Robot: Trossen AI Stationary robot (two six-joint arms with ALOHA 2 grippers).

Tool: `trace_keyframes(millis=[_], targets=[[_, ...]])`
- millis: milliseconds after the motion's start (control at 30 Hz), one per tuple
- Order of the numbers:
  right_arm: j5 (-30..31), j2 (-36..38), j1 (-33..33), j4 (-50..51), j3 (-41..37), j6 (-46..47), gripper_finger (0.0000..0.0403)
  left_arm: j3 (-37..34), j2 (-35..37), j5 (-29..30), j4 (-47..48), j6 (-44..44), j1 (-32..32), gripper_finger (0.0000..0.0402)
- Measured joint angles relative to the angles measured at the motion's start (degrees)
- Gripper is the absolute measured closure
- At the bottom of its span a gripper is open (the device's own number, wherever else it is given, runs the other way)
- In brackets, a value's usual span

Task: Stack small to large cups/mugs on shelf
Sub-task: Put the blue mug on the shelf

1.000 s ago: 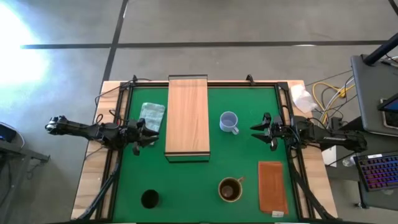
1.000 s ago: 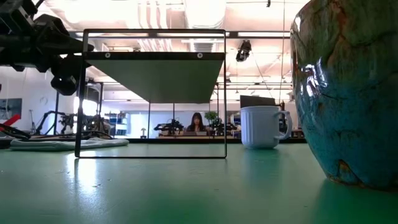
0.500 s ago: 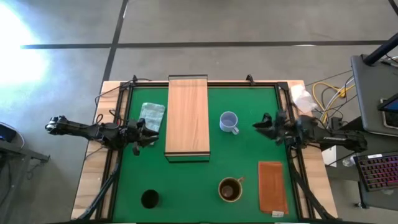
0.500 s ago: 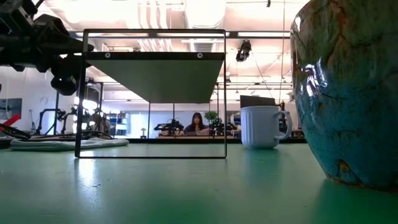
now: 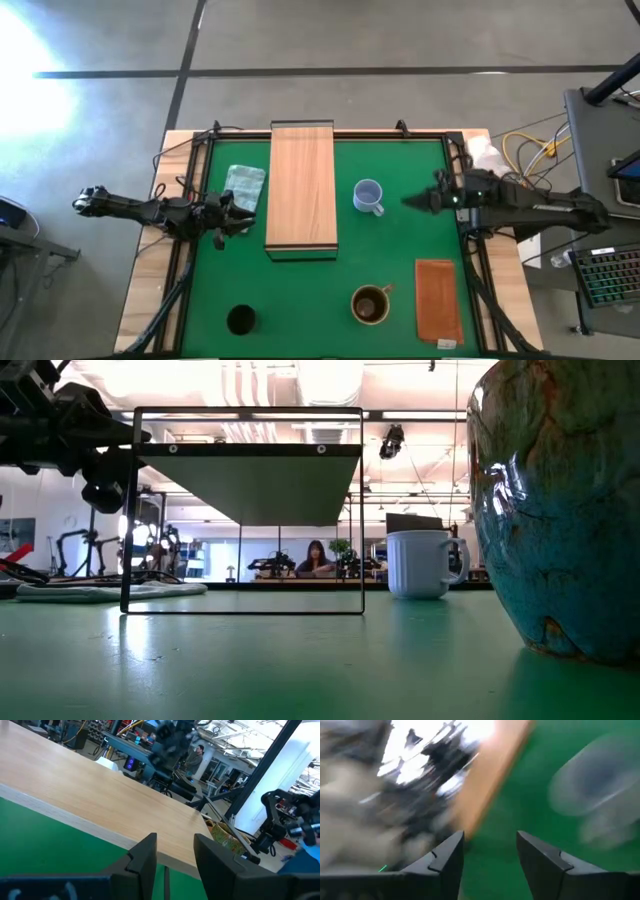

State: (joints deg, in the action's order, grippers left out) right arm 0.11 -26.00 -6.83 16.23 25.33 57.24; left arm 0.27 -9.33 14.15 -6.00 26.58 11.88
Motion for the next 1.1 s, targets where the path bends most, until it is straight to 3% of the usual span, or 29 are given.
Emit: trace_keyframes(millis=[100,167,267,367,467,567,800,933,1100], targets=[[8.7,-3.6,0.0,-0.1,6.5,-6.9,0.0229,0.0,0.0,0.0,0.0,0.0,0.0,0.0285],[17.6,-6.0,-0.1,0.8,10.9,-11.1,0.0229,0.0,0.0,0.0,0.1,0.0,0.0,0.0285],[29.7,-11.1,-0.2,9.3,18.3,-16.2,0.0230,0.0,0.1,0.0,0.0,0.0,0.0,0.0285],[37.7,-17.8,-0.3,24.2,24.4,-8.1,0.0234,0.0,0.0,0.0,0.1,0.0,0.0,0.0285],[29.5,-25.8,-2.9,38.3,29.1,6.3,0.0240,0.0,-0.1,0.0,0.0,0.0,0.0,0.0285],[22.6,-33.4,-3.6,42.7,32.3,10.1,0.0242,0.0,0.0,0.0,0.0,0.0,0.0,0.0285],[23.7,-49.3,-4.1,41.4,40.8,-3.6,0.0243,0.0,-0.1,0.0,0.0,0.0,0.0,0.0285],[9.6,-57.8,-7.6,39.3,43.8,-10.4,0.0242,0.0,-0.1,0.0,0.1,0.0,0.0,0.0285],[9.3,-64.2,-8.2,39.6,43.8,-14.3,0.0224,0.0,0.0,0.0,0.1,0.0,0.0,0.0285]])
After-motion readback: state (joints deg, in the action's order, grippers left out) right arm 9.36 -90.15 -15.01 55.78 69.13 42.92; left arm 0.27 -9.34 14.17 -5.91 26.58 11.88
